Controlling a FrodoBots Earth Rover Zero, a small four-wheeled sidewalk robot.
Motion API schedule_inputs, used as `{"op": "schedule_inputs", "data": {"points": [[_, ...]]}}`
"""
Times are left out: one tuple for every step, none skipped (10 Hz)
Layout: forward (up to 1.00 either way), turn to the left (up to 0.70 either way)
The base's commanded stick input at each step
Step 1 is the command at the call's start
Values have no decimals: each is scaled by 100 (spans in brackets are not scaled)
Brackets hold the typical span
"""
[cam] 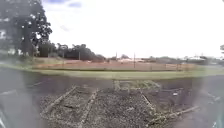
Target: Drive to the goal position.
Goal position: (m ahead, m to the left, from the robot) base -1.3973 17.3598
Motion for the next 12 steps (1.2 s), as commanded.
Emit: {"op": "schedule_inputs", "data": {"points": [[50,0],[50,0],[50,0],[50,0],[50,10],[50,50],[50,50],[50,50],[50,50],[50,50],[50,50],[50,50]]}}
